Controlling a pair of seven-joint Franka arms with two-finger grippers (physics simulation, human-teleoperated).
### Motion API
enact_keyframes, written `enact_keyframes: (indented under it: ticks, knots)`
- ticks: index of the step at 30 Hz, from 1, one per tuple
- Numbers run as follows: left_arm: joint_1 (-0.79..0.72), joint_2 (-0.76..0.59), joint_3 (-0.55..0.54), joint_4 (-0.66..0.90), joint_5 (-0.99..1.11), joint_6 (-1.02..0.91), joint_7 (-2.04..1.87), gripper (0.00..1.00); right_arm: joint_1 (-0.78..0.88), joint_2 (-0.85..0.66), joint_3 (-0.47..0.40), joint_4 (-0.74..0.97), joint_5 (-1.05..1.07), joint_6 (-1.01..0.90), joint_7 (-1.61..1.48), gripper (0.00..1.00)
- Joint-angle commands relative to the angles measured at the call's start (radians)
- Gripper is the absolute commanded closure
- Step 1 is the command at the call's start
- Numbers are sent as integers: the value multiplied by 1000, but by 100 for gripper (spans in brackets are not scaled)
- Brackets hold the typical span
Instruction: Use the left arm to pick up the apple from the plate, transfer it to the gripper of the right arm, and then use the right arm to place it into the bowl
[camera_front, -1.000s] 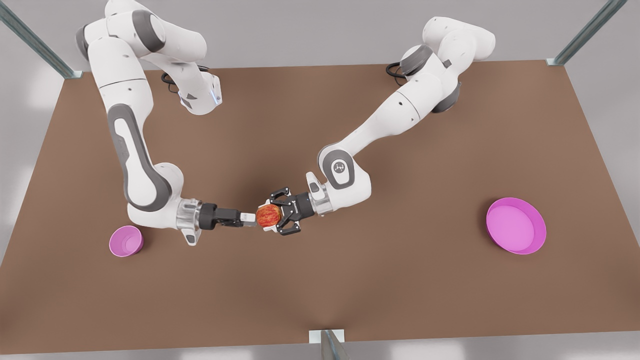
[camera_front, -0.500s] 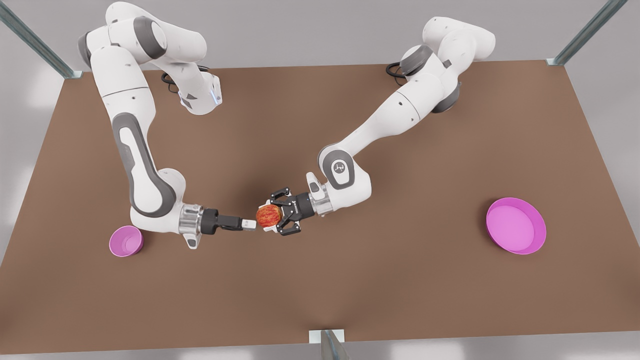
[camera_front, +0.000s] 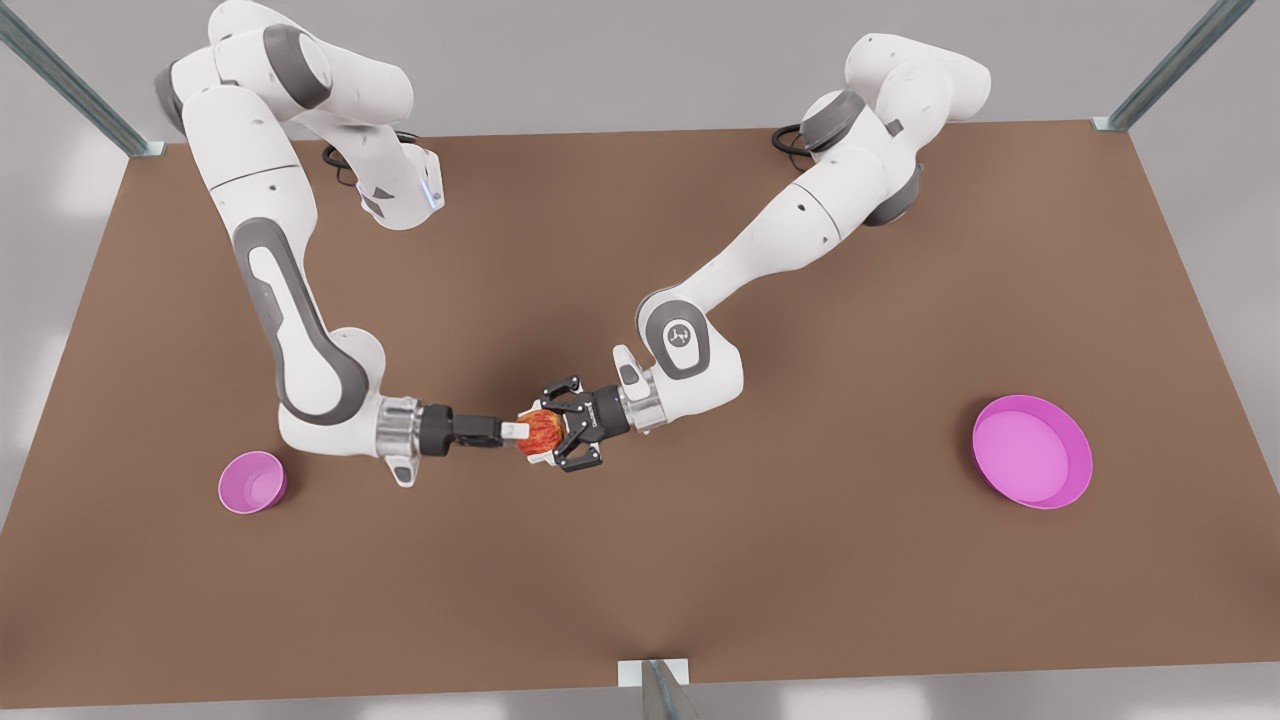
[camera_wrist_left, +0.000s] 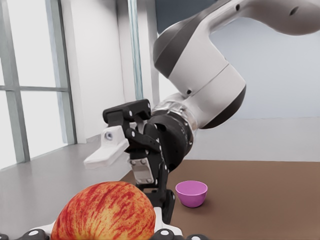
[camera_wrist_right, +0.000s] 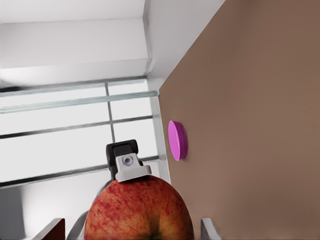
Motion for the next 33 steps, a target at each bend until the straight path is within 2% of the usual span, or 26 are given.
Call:
enact_keyframes:
  ticks: [1, 18, 33]
  knots:
    - [0, -2, 0, 0, 3, -4, -4, 29, 0, 0, 4, -3, 1, -1, -32, 0]
    - [0, -2, 1, 0, 3, -4, -4, 29, 25, 12, 53, -6, 42, 14, -61, 0]
    - [-1, -4, 1, -1, 3, -4, -15, 29, 11, 20, 48, 20, 18, 9, -67, 0]
